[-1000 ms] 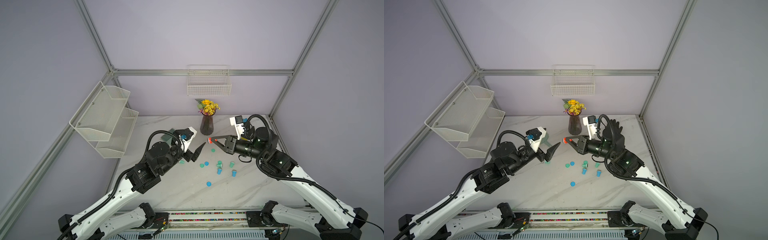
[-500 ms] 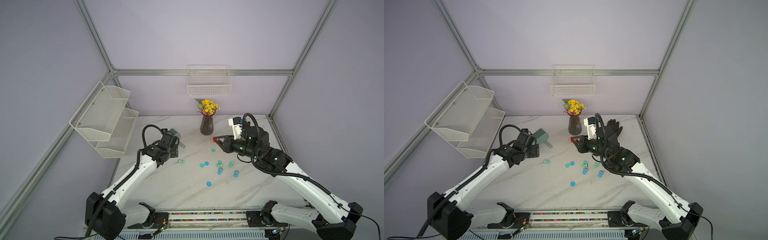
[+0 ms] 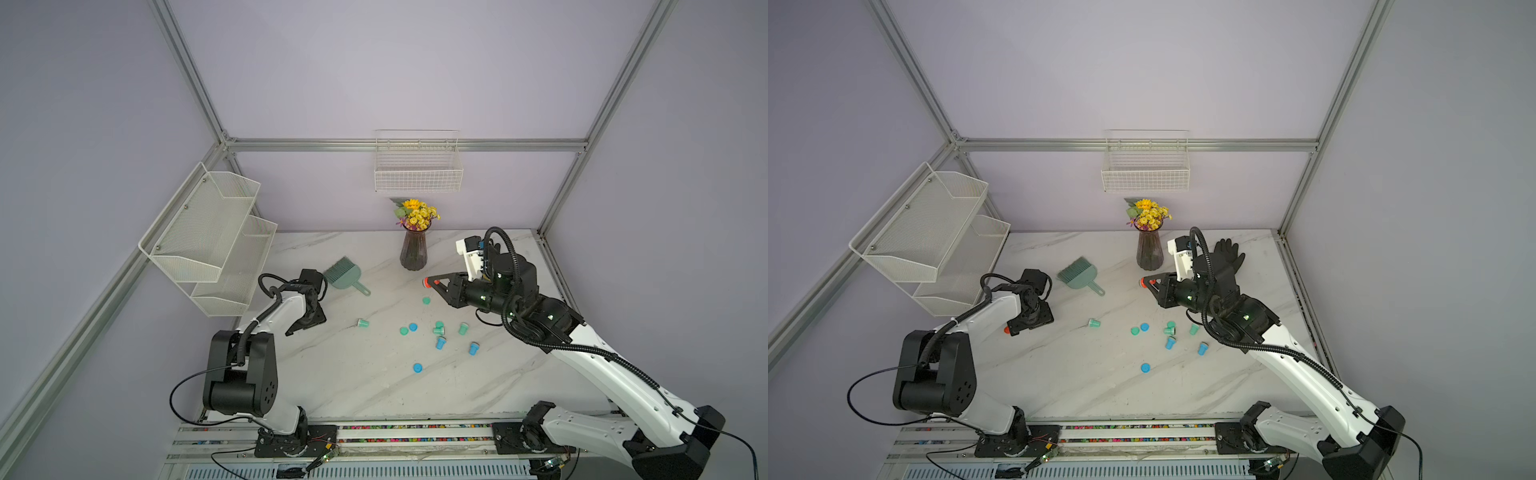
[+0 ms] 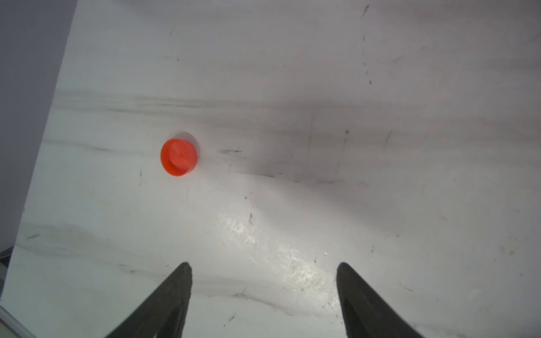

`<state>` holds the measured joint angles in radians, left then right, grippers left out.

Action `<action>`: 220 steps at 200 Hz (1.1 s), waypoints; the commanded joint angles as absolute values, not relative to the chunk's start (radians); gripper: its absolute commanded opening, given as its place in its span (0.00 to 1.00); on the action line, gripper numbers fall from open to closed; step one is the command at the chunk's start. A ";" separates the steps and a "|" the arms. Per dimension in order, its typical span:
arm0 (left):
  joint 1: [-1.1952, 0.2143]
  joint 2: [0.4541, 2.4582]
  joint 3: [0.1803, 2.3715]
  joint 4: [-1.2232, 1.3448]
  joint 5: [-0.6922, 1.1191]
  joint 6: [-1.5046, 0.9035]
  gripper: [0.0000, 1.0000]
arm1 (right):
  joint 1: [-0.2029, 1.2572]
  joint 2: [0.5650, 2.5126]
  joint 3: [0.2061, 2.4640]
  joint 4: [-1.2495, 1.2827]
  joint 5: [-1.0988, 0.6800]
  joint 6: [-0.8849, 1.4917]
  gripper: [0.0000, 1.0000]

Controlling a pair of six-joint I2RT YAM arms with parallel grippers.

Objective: Close the stamp cap
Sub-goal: Move the cover to the center of the board.

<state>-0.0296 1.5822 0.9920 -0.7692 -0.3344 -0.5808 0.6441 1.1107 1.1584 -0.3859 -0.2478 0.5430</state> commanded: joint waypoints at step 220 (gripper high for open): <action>0.154 1.712 0.960 -0.692 -0.025 -0.551 0.71 | 0.491 1.075 1.080 -0.388 -0.460 0.467 0.00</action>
<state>0.1570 1.7584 1.0588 -0.6659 -0.1497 -0.5102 0.4988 1.0954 1.0832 -0.3908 -0.4404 0.4839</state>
